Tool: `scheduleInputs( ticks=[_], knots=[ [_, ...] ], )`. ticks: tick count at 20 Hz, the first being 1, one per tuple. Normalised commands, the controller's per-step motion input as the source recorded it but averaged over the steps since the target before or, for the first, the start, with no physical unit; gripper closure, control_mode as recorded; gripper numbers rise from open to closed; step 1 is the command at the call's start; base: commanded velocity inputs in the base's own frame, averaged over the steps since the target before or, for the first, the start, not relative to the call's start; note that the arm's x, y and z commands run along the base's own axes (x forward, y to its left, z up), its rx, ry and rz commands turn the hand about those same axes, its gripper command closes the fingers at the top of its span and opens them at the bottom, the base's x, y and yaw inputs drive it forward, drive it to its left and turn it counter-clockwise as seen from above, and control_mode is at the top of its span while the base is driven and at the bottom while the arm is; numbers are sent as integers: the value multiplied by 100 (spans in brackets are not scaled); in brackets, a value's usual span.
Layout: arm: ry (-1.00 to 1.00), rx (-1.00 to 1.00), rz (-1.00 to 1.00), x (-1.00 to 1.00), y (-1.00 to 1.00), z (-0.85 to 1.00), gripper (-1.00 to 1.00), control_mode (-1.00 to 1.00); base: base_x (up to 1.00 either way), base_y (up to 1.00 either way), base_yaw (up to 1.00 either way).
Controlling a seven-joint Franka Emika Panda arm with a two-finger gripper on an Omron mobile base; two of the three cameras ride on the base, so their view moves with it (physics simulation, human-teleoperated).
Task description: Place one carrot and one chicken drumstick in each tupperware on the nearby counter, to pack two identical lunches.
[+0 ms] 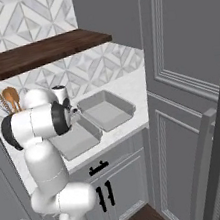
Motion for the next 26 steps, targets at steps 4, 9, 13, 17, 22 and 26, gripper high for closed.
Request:
scheduleInputs(
  ticks=[4, 9, 13, 17, 22, 26],
  knots=[
    [0, 0, 9, -18, 25, -13, 100, -100, 0, 0, 0],
    [0, 0, 5, -5, 3, -17, 100, -100, 0, 0, 0],
    [0, 0, 2, -1, 0, 0, 100, -100, 0, 0, 0],
    [0, 0, 0, 0, 0, 0, -100, -100, 0, 0, 0],
    [0, 0, 0, -2, 0, 0, -100, -100, 0, 0, 0],
    [0, 0, -2, -1, -1, 2, -100, -100, 0, 0, 0]
  ],
)
